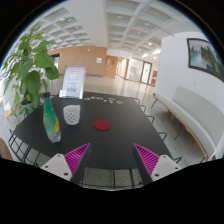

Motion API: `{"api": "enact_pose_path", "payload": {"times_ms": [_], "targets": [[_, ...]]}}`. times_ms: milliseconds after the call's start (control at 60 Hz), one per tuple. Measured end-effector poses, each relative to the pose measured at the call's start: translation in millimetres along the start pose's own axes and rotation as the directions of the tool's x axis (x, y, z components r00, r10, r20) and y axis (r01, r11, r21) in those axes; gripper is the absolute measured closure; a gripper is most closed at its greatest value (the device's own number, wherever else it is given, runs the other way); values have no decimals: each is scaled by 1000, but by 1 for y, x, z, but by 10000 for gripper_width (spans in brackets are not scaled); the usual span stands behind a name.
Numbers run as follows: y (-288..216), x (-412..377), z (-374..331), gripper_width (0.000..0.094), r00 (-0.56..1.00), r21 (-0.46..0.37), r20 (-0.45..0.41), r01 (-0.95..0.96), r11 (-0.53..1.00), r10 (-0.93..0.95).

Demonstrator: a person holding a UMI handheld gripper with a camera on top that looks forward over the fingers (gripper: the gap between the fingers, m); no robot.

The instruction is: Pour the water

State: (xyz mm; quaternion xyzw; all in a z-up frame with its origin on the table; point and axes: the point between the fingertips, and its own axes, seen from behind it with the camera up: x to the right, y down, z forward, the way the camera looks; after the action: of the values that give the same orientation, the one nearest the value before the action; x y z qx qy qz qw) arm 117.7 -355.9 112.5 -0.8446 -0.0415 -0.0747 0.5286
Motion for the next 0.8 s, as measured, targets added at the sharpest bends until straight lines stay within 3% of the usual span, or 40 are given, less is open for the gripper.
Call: {"api": "enact_pose_path", "payload": {"times_ms": [233,417,700,800], "targets": [[3,-111,-8,74,990,32,139,13,999,-17],[-23,-192,19,76,983,99,183,-13,995,-5],[-51,-238,100,84,990,155,134,-72,985,51],[-55,-242,119,145,990,169,126,-87,982,66]]}}
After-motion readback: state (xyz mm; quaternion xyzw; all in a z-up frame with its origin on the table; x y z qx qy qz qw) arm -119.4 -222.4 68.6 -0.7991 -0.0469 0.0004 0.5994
